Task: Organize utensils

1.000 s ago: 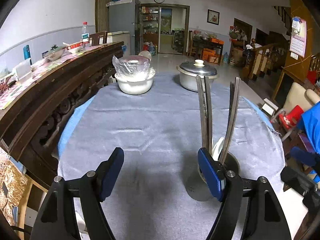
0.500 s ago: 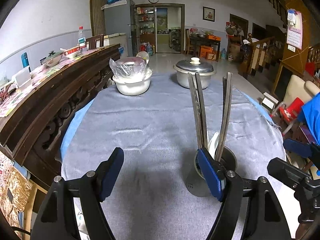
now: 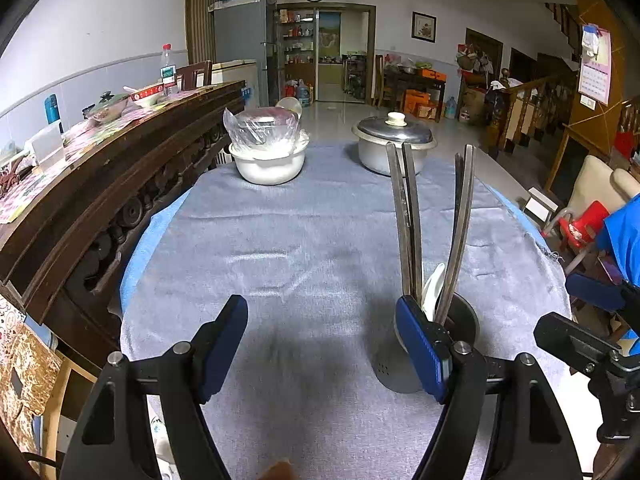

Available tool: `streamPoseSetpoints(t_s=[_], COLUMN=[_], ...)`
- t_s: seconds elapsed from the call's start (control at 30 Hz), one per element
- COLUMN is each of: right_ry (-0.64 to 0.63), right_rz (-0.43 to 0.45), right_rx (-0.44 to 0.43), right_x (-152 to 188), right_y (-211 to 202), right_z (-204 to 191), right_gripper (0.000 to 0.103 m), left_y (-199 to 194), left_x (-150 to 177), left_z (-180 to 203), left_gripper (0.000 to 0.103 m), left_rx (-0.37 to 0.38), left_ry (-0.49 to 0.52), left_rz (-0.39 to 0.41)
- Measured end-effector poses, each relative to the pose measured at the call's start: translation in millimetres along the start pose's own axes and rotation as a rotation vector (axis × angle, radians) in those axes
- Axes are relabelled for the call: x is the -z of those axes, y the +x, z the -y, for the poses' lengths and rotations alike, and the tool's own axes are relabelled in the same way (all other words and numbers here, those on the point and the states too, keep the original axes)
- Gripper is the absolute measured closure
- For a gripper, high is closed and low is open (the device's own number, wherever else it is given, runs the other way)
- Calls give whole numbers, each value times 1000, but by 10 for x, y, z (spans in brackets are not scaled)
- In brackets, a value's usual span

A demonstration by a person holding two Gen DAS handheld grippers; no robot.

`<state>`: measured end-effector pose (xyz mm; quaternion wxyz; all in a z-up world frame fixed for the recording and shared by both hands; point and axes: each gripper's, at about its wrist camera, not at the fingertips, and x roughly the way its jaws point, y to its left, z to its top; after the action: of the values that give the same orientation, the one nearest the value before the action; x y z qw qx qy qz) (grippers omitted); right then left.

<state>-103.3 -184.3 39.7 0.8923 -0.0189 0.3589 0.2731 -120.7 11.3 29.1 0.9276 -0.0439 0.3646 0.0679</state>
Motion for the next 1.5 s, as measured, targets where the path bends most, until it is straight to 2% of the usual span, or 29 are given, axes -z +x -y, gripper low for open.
streamPoseSetpoints(t_s=[0.87,1.5], right_ry=[-26,-22], right_rz=[-12,-24], right_rx=[15,56], right_x=[-55,-83], right_y=[39,46], right_z=[-38,8], right_gripper=[15,15], left_y=[-30,-14], left_x=[4,-22], left_z=[51,64], left_gripper=[26,26], left_rx=[29,42], left_ry=[13,20], left_rz=[3,-9])
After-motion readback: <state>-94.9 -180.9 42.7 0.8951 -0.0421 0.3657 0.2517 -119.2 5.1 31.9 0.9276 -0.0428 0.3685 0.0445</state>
